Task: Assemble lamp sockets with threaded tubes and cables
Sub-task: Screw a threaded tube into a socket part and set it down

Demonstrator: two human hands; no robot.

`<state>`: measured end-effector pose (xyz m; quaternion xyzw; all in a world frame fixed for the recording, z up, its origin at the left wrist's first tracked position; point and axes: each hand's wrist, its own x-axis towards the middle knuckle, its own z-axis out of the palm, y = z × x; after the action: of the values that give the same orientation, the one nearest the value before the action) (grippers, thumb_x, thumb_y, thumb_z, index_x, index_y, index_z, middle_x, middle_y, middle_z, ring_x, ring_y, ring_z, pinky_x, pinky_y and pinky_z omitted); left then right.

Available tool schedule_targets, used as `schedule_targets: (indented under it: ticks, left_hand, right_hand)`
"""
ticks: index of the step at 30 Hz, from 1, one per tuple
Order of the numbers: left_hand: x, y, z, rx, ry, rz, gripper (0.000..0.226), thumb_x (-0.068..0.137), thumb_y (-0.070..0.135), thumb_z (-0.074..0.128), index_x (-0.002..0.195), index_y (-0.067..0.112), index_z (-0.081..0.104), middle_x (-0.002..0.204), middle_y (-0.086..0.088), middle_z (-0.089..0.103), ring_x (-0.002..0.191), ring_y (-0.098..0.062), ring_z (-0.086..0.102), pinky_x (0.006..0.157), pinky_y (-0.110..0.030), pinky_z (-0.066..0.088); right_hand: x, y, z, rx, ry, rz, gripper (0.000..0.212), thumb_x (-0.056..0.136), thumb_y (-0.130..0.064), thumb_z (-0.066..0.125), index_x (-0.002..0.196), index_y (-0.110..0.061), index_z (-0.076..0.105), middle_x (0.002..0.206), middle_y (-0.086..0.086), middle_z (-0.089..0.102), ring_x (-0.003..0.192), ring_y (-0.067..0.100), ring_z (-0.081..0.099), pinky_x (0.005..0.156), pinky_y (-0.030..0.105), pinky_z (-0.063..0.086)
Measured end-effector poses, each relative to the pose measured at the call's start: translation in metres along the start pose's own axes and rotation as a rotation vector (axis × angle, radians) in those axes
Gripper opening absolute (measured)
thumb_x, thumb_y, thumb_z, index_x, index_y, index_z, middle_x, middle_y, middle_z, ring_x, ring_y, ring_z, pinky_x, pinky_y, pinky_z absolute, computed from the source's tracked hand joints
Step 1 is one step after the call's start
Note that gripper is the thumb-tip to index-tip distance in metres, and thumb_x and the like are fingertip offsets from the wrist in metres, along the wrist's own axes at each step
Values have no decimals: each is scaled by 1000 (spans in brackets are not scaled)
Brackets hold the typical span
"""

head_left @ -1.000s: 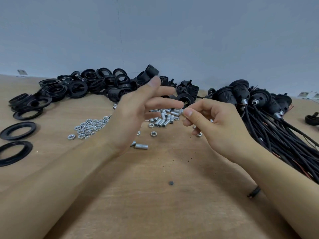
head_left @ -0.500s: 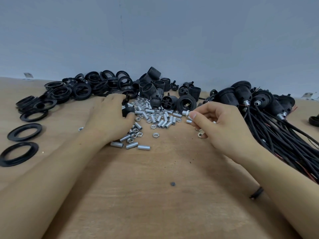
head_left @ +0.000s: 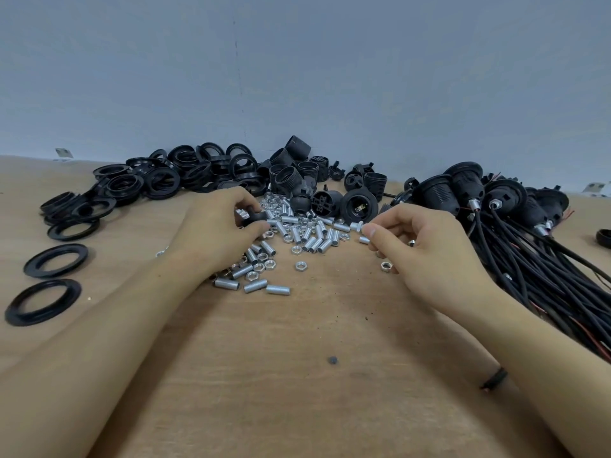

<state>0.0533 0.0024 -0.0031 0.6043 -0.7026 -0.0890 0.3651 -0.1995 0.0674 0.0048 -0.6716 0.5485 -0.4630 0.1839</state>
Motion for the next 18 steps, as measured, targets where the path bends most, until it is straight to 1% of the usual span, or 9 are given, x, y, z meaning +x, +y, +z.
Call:
schedule_targets:
  ticks: [2,4,6,8,9,11,12,15,18]
  left_hand:
    - [-2,6,-1,-183,68,-17,17,79,34,83,83,30,67,79,15,67,70,-2,64,57,-10,46]
    - [-5,19,-4,-470,83,-30,19,76,33,85,88,25,72,88,11,73,80,-8,70,66,-15,55]
    - [-13,33,-5,-685,-24,0,23,73,31,85,90,20,75,98,8,76,90,-22,71,78,-29,60]
    - [-23,43,-2,-824,-170,67,27,68,28,84,90,15,75,97,1,77,90,-22,73,82,-30,59]
    - [-26,47,1,-876,-221,88,30,66,26,86,91,13,75,98,-2,77,93,-22,73,86,-31,58]
    - [-29,50,3,-948,-254,91,36,63,20,91,93,11,73,101,-8,76,99,-26,71,93,-39,55]
    - [-28,50,4,-1000,-264,70,37,62,17,91,94,12,72,102,-10,75,99,-27,71,93,-40,55]
    - [-26,50,3,-1175,-318,-6,45,61,9,85,102,15,69,100,-8,75,94,-24,72,86,-34,57]
    - [-26,48,0,-1058,-264,16,47,66,10,86,108,20,69,102,-2,74,93,-22,71,90,-36,56]
  right_hand:
    - [0,-1,1,27,-3,2,9,89,-28,68,80,-27,69,70,-14,68,70,9,65,63,29,56]
    - [-1,-4,1,83,-11,-15,6,89,-28,68,83,-25,70,74,-10,70,72,11,65,66,36,58]
    - [-3,-9,1,133,-17,-71,5,89,-28,68,86,-25,71,79,-8,71,73,10,64,66,38,57]
    - [-5,-13,2,166,-12,-128,4,89,-27,68,88,-26,71,80,-9,71,74,11,64,64,41,56]
    - [-6,-15,2,180,-8,-147,3,90,-26,68,90,-25,71,80,-10,71,75,12,65,63,44,56]
    - [-7,-16,1,202,6,-171,3,90,-24,68,91,-24,71,81,-10,69,75,13,64,60,46,56]
    - [-7,-15,0,207,11,-177,4,90,-23,68,92,-23,72,81,-10,69,74,13,64,59,46,56]
    - [-7,-15,0,216,3,-177,4,90,-21,69,92,-23,71,82,-8,69,72,13,64,58,47,55]
    - [-8,-14,3,199,-8,-162,3,91,-23,67,92,-25,69,81,-6,70,75,14,65,59,47,55]
